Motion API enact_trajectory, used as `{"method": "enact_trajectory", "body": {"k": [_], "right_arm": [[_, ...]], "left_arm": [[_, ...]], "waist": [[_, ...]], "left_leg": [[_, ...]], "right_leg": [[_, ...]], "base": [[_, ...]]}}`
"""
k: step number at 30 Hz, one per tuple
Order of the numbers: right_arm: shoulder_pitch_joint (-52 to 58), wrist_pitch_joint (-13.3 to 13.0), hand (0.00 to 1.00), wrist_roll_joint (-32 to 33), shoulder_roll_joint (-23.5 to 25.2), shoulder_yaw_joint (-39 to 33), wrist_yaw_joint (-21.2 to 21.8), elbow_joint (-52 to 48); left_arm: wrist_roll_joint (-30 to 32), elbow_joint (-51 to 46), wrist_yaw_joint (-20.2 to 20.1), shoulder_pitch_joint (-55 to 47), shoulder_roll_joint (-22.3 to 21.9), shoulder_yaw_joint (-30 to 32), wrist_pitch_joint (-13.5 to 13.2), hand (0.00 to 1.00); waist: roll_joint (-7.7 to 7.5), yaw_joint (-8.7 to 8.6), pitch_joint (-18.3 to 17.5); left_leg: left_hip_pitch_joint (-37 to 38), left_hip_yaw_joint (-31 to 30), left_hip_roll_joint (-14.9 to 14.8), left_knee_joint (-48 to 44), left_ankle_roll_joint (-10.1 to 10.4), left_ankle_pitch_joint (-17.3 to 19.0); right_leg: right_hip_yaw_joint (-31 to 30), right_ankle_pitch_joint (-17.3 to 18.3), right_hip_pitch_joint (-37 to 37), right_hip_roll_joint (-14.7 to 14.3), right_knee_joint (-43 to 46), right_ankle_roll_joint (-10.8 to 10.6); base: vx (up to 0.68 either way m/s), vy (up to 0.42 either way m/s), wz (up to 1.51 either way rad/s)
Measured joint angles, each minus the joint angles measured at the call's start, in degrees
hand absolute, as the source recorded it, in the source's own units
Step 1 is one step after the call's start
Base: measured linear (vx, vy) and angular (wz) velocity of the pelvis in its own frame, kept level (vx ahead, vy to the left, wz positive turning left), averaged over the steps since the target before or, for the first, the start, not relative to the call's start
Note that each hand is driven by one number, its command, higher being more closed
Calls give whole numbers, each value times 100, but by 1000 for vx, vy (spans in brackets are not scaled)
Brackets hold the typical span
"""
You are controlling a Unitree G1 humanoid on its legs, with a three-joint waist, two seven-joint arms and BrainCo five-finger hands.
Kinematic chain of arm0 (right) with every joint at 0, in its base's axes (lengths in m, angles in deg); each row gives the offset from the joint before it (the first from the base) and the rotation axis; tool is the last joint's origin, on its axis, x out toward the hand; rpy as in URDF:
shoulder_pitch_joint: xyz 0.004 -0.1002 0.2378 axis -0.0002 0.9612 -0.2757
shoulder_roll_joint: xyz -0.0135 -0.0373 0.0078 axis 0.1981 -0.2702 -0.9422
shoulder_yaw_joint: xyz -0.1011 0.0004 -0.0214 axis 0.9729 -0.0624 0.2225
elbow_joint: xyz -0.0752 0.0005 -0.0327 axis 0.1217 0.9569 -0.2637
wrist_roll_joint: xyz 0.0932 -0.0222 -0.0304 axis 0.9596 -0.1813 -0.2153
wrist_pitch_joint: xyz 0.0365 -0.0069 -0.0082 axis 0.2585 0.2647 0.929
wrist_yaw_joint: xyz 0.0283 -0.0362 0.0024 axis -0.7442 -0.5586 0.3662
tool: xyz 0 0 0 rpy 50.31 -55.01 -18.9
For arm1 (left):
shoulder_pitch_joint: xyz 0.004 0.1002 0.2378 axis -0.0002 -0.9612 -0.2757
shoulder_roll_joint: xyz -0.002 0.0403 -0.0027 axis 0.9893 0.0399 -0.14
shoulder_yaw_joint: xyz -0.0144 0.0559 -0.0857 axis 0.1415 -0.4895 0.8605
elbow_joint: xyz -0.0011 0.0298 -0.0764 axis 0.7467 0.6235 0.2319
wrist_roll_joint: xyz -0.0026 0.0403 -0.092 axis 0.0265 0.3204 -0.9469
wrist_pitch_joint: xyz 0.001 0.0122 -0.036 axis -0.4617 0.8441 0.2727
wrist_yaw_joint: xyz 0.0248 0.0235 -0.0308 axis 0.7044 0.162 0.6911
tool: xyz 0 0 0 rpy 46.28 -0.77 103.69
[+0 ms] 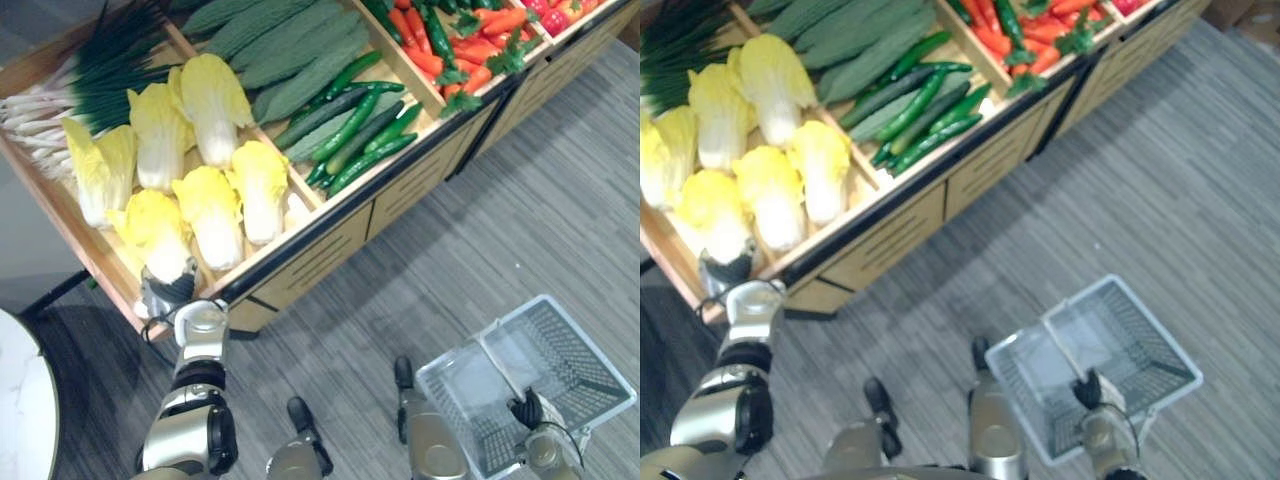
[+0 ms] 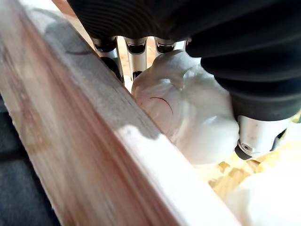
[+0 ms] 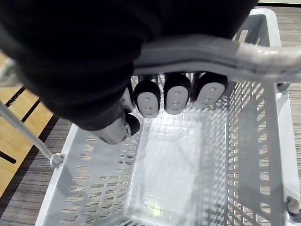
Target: Pick vegetable in the basket
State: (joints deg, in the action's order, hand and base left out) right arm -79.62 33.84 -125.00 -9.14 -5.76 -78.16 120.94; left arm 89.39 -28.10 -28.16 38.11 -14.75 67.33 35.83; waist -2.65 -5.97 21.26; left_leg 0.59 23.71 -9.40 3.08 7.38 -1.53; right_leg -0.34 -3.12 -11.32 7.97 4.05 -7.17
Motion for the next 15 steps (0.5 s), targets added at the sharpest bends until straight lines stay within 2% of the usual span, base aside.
{"method": "enact_trajectory", "body": {"k": [6, 11, 15], "right_arm": [[139, 114, 100, 4, 81, -392, 46, -2], [365, 211, 100, 10, 153, -665, 157, -1], [521, 225, 100, 9, 161, -763, 206, -1]], "left_arm": [[-4, -1592, -79, -896, -596, -470, -128, 100], [2, -1875, -158, -1296, -821, -547, -161, 100], [22, -2545, -266, -1654, -864, -655, -243, 100]], "waist": [[114, 25, -101], [241, 110, -429], [298, 148, -673]], "left_leg": [[8, -267, 76, 67, -59, -47], [20, -406, 80, 77, -68, -55], [24, -494, 88, 85, -78, -63]], "right_leg": [[286, 2, 213, 79, -96, -2], [417, 4, 341, 94, -170, -3], [491, 4, 409, 108, -209, -2]], "base": [[14, 1, 24], [12, -4, 14], [-3, -5, 9]]}}
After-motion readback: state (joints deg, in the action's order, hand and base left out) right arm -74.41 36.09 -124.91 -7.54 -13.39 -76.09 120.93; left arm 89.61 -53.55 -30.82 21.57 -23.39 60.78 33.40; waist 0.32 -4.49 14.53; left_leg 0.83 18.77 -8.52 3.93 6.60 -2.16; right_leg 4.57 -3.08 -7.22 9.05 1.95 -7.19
